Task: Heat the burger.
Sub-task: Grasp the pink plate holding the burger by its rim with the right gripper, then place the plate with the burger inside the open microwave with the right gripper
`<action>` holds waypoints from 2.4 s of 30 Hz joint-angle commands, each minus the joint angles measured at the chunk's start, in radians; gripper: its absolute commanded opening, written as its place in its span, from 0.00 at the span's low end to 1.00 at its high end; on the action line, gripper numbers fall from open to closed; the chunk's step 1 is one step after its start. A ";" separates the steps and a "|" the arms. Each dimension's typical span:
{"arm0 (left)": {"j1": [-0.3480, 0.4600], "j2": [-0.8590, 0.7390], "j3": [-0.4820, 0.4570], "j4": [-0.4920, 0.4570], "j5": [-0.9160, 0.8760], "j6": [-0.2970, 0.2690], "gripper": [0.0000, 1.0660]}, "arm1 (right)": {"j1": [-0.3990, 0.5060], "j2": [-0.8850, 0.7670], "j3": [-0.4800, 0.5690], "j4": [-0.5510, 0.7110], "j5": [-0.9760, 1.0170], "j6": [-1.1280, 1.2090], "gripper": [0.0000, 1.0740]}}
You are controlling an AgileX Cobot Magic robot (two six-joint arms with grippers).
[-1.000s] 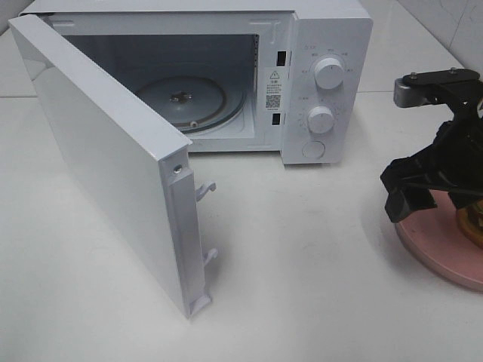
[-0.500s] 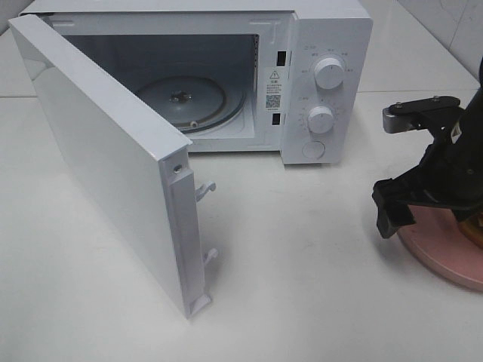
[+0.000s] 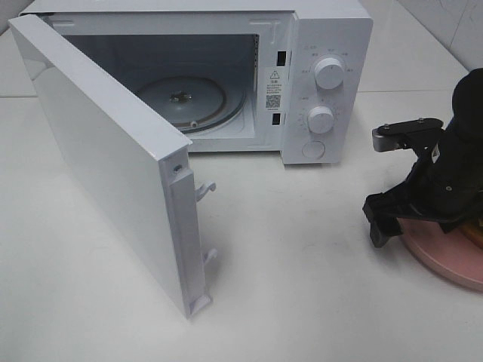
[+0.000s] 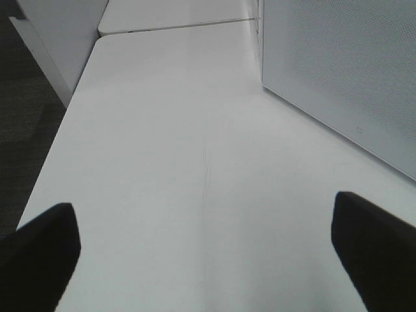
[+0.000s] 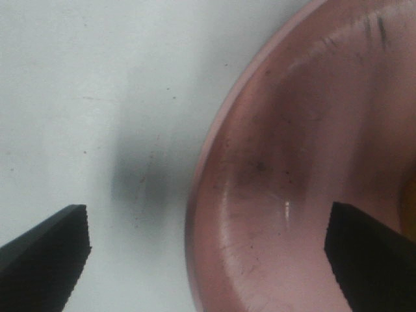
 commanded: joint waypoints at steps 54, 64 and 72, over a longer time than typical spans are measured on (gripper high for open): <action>-0.004 -0.015 0.002 -0.002 -0.009 -0.001 0.92 | 0.060 0.077 -0.003 -0.261 0.097 0.210 0.00; -0.004 -0.015 0.002 -0.002 -0.009 -0.001 0.92 | 0.129 0.027 0.002 -0.424 0.197 0.348 0.00; -0.004 -0.015 0.002 -0.002 -0.009 -0.001 0.92 | 0.188 0.006 0.002 -0.484 0.285 0.381 0.00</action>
